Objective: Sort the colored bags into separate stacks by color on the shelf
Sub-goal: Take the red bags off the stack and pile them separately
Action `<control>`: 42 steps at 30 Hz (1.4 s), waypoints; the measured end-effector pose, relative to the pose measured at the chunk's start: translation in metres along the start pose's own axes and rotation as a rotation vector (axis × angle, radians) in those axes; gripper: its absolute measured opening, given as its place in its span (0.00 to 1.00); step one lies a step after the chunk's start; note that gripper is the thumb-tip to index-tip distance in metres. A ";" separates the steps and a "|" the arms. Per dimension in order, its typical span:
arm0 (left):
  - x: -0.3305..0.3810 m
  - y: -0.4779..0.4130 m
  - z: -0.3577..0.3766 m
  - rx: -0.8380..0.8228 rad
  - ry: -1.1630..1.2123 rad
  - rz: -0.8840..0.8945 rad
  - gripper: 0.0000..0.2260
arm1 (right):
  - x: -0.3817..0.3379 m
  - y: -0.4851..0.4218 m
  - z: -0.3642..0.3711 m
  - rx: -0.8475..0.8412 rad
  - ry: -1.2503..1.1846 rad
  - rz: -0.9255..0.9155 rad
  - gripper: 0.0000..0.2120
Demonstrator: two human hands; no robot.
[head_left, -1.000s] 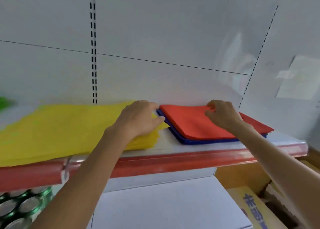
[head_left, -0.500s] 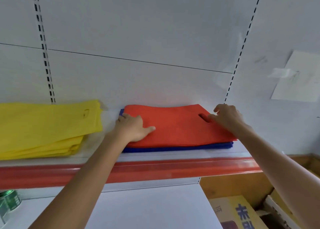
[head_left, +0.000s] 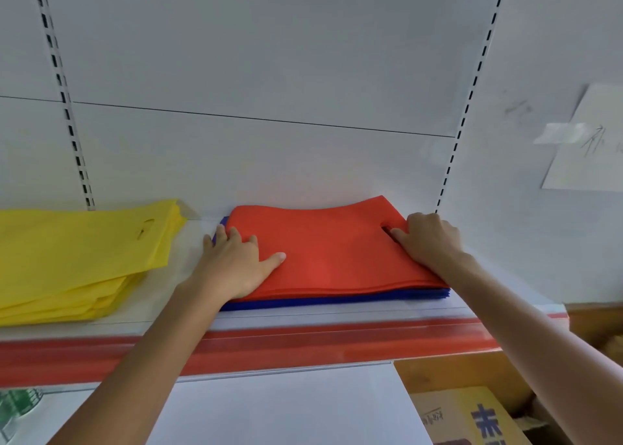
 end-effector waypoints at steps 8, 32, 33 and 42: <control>0.004 0.004 0.001 0.025 -0.006 0.017 0.32 | 0.000 0.003 -0.003 0.062 0.106 -0.041 0.17; 0.005 0.010 -0.021 0.172 0.009 0.044 0.26 | -0.015 0.001 -0.017 0.230 0.100 -0.176 0.19; 0.005 0.010 -0.021 0.169 0.030 0.042 0.25 | -0.016 0.000 -0.017 0.231 0.085 -0.178 0.18; -0.023 0.000 -0.037 0.218 0.567 -0.094 0.17 | -0.006 0.003 -0.024 0.187 -0.176 -0.070 0.18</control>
Point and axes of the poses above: each hand's wrist, its own y-axis away from the middle knuckle, its own z-axis out of the palm, x = y × z, the point moved 8 cm from there along -y, towards the middle knuckle, and after that the axes turned 10 degrees about -z, right-handed, at the moved point
